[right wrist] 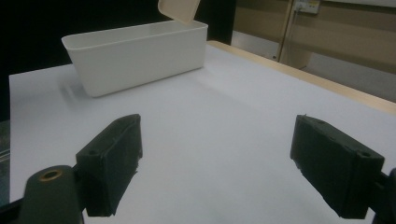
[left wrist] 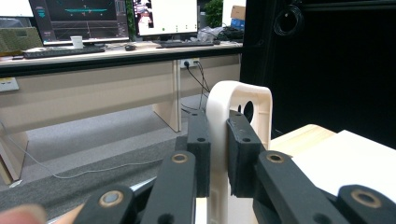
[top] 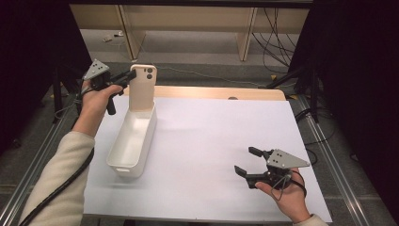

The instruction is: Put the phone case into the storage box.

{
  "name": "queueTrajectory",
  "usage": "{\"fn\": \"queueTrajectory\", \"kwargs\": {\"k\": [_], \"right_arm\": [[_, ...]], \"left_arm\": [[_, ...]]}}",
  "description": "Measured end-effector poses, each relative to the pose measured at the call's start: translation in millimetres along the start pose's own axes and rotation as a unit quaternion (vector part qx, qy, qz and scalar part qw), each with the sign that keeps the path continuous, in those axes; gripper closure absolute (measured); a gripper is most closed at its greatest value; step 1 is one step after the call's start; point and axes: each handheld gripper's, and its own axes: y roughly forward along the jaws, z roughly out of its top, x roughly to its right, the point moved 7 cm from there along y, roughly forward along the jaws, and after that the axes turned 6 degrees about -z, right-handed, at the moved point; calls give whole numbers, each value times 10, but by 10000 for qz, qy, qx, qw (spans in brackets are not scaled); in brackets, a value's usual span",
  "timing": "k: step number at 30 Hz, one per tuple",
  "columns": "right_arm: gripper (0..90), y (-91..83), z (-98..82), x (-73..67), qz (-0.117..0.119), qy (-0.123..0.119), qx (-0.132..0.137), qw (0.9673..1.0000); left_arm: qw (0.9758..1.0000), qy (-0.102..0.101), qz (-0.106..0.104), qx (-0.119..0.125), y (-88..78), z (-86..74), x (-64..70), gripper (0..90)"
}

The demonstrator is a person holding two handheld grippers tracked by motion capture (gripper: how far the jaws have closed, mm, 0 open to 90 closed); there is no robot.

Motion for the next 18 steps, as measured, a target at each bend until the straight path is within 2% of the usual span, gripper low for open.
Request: {"fn": "queueTrajectory", "kwargs": {"k": [3,15,18], "right_arm": [[180,-7,-5,0,-5,29,-38,10000],[180,10,5,-4,18,24,88,10000],[179,-3,-5,-3,-5,2,-25,10000]], "left_arm": [[10000,-21,8,-1,21,-17,-11,811],[10000,-22,26,19,64,-62,-46,811],[10000,-10,18,13,77,-71,-54,811]]}}
